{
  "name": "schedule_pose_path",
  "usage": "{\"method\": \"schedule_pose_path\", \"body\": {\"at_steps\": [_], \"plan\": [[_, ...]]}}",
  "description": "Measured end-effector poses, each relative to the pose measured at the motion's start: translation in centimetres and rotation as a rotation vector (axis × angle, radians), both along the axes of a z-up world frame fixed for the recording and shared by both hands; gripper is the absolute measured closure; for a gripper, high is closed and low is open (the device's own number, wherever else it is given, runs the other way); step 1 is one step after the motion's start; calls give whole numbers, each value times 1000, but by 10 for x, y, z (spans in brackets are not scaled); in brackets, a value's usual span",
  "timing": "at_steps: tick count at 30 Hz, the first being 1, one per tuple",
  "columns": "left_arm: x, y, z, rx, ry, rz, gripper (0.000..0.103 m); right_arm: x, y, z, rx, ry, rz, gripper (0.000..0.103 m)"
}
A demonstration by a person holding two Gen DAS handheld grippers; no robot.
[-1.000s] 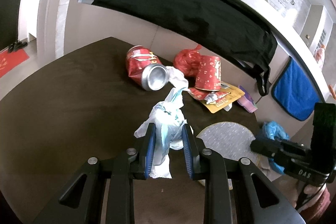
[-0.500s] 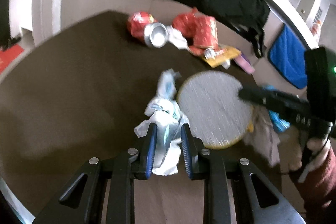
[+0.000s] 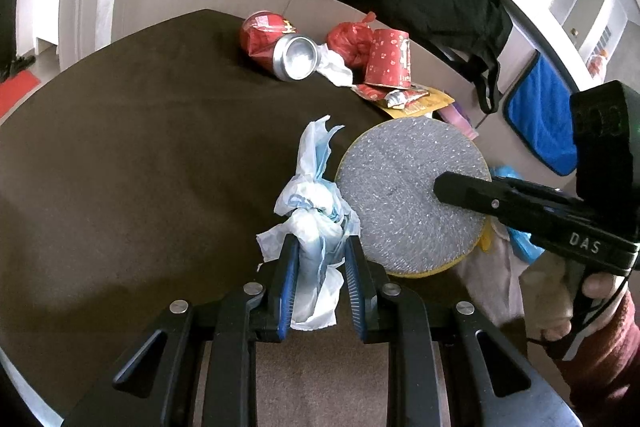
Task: Collect trash
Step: 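Carry the tissue and sponge over the bin with both grippers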
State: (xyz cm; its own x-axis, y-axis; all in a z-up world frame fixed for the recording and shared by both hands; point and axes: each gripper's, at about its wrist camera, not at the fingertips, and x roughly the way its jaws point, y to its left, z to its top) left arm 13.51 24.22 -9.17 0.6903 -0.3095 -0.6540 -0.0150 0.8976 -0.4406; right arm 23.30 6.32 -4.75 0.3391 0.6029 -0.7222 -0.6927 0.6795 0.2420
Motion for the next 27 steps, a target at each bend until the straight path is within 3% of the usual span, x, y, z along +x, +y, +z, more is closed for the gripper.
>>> {"method": "schedule_pose_path", "body": {"at_steps": [7,13,19,27], "plan": [[16,-15,23,44,-62,-7,83,4,-25,21,-6,-92,-87,91],[34,-52,76,120,-218,-30,83,1,-70,52,4,-199,-181,91],[54,-111,128,175,-367,-75,84,-1,-139,92,17,-323,-324,91],[79,-213,157,191,-454,-158,84,-13,-240,129,-13,-439,-524,91]]}}
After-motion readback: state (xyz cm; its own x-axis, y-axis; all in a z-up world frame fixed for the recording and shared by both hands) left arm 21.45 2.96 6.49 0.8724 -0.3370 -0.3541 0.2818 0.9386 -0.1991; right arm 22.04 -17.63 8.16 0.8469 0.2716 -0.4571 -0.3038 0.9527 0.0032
